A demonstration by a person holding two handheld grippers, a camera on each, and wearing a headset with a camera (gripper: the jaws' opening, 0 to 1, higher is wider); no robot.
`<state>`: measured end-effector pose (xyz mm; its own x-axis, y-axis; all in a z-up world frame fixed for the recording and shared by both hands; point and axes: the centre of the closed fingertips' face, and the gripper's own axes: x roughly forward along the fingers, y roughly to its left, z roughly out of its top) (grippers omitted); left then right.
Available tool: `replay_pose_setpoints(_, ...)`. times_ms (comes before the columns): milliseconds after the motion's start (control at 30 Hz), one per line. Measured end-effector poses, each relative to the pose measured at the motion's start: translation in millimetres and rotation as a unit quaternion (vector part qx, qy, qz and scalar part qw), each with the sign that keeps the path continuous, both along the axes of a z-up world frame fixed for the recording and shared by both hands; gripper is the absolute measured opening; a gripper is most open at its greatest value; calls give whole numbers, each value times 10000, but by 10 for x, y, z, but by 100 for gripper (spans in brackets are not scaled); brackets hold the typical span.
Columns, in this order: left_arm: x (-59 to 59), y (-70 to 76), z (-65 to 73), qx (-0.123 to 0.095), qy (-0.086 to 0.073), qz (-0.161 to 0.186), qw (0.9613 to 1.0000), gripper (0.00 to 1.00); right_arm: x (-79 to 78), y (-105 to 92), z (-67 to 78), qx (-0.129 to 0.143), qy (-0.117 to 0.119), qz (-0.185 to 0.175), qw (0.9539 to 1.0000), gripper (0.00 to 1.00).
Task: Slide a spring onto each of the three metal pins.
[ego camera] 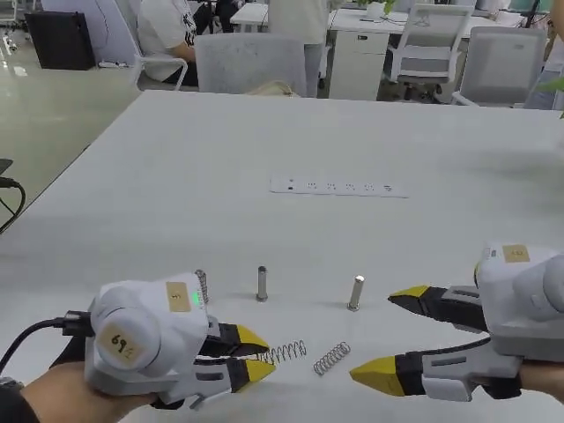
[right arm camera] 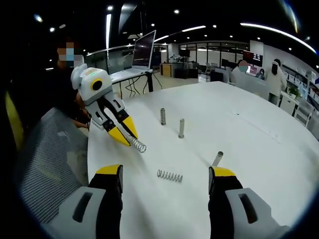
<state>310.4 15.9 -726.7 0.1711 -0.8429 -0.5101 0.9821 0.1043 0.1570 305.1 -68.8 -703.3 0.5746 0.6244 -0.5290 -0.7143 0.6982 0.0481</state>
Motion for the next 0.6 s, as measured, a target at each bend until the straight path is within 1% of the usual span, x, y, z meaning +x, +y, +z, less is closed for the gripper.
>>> replay_pose_setpoints(200, -19, -21, 28, -20, -26, -41, 10000, 2, -4, 113, 10, -8, 3, 184, 9998, 64)
replay_pose_setpoints(600, -69, -53, 82, -54, -35, -120, 9999, 2, -34, 254, -18, -51, 65, 455, 9989, 56)
